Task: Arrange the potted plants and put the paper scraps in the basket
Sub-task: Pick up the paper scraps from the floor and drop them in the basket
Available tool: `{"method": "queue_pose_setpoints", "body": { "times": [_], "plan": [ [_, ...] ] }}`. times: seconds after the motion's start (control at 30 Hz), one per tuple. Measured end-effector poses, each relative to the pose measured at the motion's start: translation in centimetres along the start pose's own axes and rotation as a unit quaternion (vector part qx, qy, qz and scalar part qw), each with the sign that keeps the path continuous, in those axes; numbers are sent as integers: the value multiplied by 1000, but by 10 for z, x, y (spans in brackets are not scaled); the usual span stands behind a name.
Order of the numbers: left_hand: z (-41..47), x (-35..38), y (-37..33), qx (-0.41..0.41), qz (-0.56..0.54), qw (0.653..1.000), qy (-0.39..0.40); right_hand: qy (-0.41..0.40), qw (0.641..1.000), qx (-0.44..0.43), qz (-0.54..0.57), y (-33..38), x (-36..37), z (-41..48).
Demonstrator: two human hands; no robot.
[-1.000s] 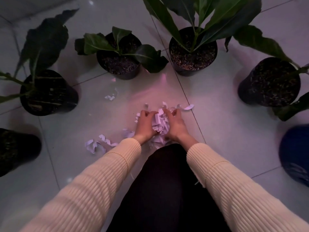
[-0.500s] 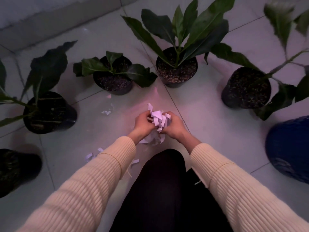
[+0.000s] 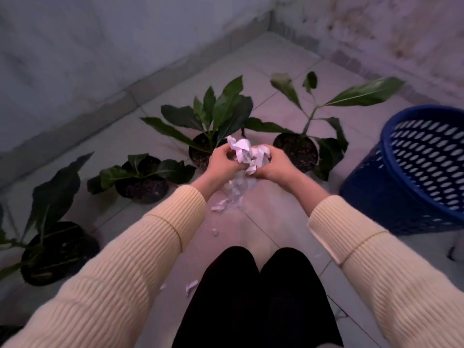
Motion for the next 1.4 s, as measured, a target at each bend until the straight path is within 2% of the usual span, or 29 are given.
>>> {"method": "queue_pose_setpoints", "body": {
  "times": [0.4,0.57,0.7,0.8,0.97,1.07,1.17,1.4],
  "plan": [
    [-25,169,-214,150,20,981,120,-163,983,-78,31,112,-219,-51],
    [-53,250,-274,196,14,966,170,-277,951,-123,56,125,-313,-87],
    [-79,304,-312,224,0,951,212,-331,930,-152,56,136,-371,-119],
    [-93,337,-329,240,-11,938,251,-351,921,-168,13,147,-404,-141],
    [-93,378,-324,250,22,932,262,-382,909,-144,-77,130,-428,-164],
    [-78,397,-290,217,62,931,286,-374,920,-107,-53,89,-423,-161],
    [-56,409,-242,164,152,930,293,-374,927,-28,-19,35,-413,-155],
    [-19,405,-168,91,323,899,280,-352,931,97,-5,-47,-384,-145]
  ]
}}
Point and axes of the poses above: each hand's wrist, its own z-axis towards the middle knuckle, its own x-axis out of the palm, y = z × x, the point moved 9 cm from there along z, towards the middle knuckle, and after that the axes turned 10 degrees about -x, right-handed, at the moved point
